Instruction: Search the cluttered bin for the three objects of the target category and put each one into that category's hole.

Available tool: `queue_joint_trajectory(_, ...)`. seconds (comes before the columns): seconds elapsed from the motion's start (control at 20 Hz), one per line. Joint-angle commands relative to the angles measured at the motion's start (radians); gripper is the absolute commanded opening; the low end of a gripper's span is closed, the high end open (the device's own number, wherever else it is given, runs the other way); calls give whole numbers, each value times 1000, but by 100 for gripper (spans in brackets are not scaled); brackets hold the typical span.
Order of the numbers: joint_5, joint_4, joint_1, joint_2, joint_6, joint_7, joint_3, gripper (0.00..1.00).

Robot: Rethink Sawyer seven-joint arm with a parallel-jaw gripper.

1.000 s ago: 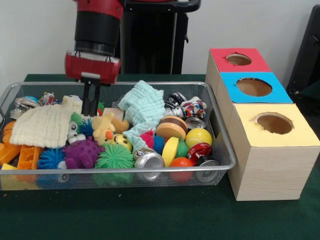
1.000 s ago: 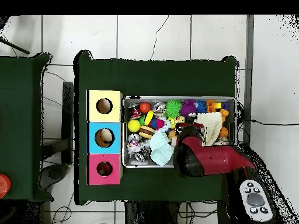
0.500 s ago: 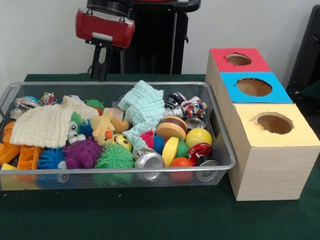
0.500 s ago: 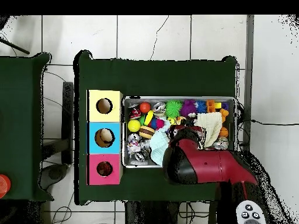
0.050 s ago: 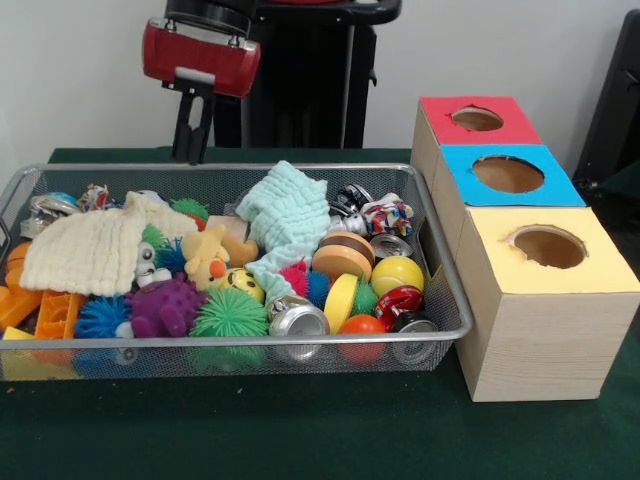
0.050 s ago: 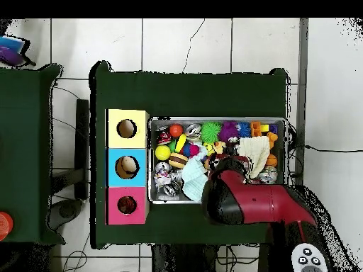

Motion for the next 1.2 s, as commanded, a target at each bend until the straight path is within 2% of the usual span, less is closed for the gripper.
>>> queue_joint_trajectory(0.05,-20,-13,-12,95,-52,78,53,0)
queue_joint_trajectory(0.3,-20,-32,-10,106,-49,70,55,0)
queue_joint_trajectory(0.35,-20,-33,-9,108,-59,73,53,100)
queue_joint_trajectory(0.65,-11,-34,1,110,-93,96,36,100)
queue_joint_trajectory(0.85,-19,-21,-18,100,-78,76,56,100)
queue_joint_trajectory(1.2,-12,-49,-18,112,-79,71,73,100)
